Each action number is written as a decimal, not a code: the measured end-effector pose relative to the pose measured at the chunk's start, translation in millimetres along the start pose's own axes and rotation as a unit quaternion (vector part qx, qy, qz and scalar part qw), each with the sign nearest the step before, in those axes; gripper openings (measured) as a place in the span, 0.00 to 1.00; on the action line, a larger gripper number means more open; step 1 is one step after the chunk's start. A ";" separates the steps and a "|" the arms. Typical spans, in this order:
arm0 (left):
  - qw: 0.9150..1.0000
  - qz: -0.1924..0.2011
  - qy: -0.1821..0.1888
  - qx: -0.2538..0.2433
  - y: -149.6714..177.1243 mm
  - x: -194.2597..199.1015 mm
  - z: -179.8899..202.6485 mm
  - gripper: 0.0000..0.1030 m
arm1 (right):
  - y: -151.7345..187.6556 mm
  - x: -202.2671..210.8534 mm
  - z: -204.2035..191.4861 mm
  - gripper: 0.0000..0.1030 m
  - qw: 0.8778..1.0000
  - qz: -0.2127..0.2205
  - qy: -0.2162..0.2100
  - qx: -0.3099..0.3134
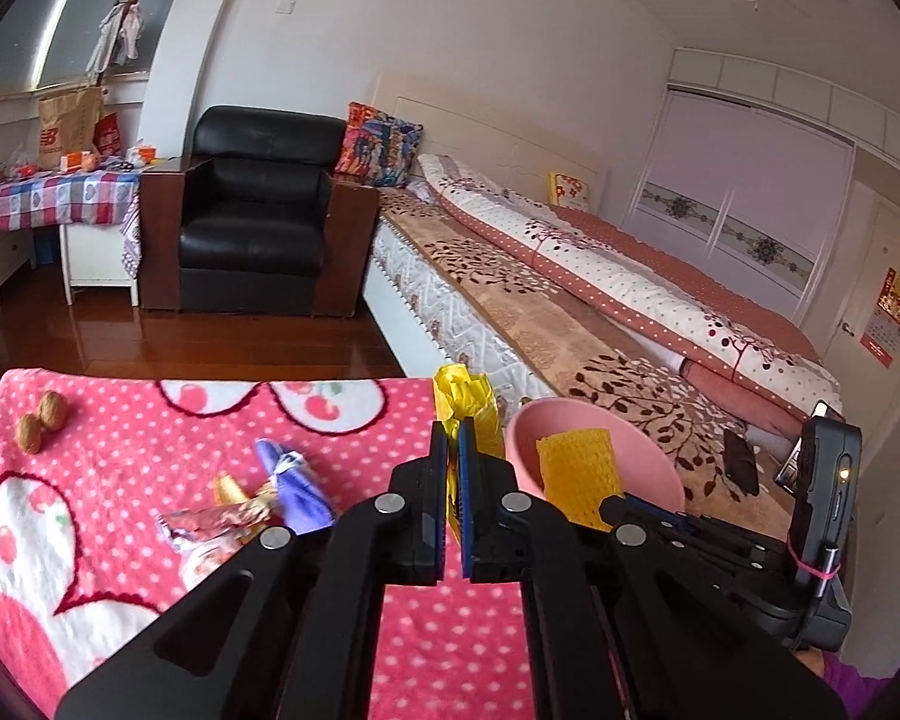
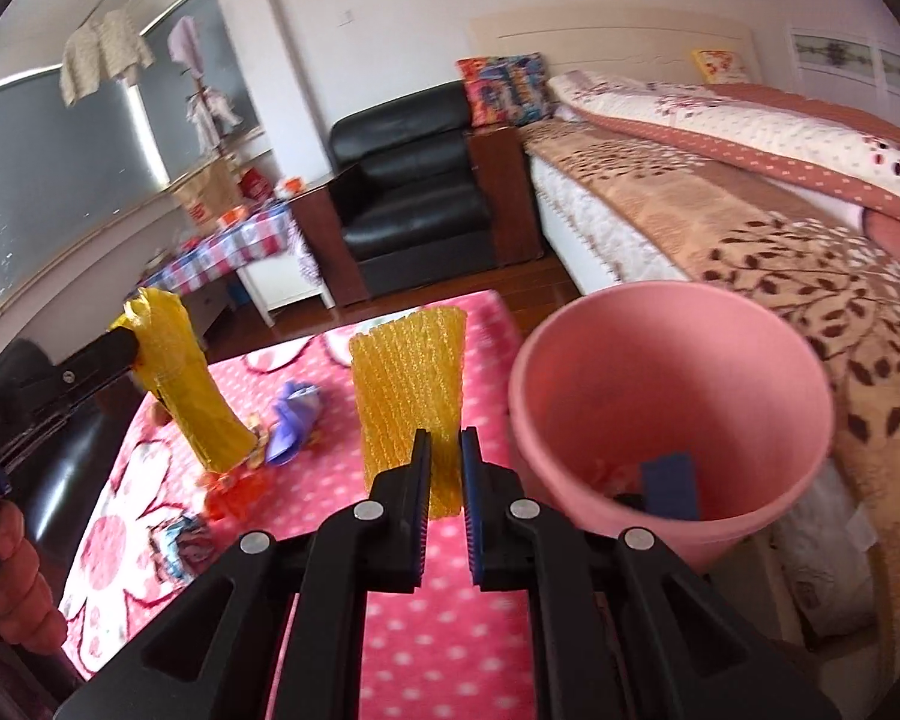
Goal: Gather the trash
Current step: 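Carry the yellow bag and yellow net with both tools over the bucket, then open both tools to drop the yellow items into the bucket, then move both open tools back over the wrappers on the table, then grasp the pink crumpled wrapper with the left tool while the right tool grasps the orange-white wrapper, then carry both wrappers with both tools over the pink bucket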
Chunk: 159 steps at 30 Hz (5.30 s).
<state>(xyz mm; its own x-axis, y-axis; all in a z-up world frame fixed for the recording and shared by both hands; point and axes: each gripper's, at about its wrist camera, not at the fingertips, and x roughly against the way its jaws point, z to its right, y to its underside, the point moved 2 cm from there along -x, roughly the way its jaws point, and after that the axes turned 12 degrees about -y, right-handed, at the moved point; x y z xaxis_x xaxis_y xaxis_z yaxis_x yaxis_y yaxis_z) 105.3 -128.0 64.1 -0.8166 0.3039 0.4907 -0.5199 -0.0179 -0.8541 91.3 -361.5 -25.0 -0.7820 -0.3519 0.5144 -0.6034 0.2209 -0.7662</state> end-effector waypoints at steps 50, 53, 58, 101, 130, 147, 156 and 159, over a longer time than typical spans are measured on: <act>0.995 -0.050 0.004 -0.083 32.2 -56.8 89.3 0.36 | 20.1 6.9 30.5 0.41 0.999 0.008 0.036 -0.004; 0.996 -0.045 -0.010 -0.077 33.8 -36.2 69.0 0.36 | 29.1 4.4 6.2 0.41 1.000 0.000 0.011 -0.001; 0.995 -0.018 -0.054 -0.077 41.0 6.2 28.2 0.36 | 48.8 2.7 -34.3 0.41 0.999 -0.016 -0.032 0.004; 0.982 -0.098 -0.158 0.038 110.0 53.1 -145.6 0.36 | 89.3 -28.1 -143.4 0.61 0.980 -0.101 -0.121 0.126; 0.974 -0.095 -0.161 0.124 100.1 58.6 -193.1 0.04 | 56.8 -137.7 -163.9 0.66 0.978 -0.139 -0.130 0.088; 0.979 -0.070 -0.149 0.123 89.9 69.7 -195.9 0.04 | 67.7 -130.2 -175.2 0.44 0.975 -0.147 -0.123 0.111; 0.984 -0.061 -0.132 0.100 71.7 63.3 -166.0 0.04 | 66.6 -81.1 -152.7 0.44 0.981 -0.117 -0.114 0.100; 0.987 -0.055 -0.118 0.091 58.8 58.5 -148.1 0.04 | 54.2 -67.8 -137.1 0.44 0.986 -0.096 -0.104 0.086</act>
<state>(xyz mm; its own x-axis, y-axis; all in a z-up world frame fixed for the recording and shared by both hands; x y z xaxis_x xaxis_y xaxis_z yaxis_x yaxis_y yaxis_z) 64.2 29.8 17.0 -0.7772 0.0842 0.6236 -0.6276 -0.1752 -0.7585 90.2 -201.0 -48.6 -0.5959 -0.5559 0.5795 -0.6874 -0.0200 -0.7260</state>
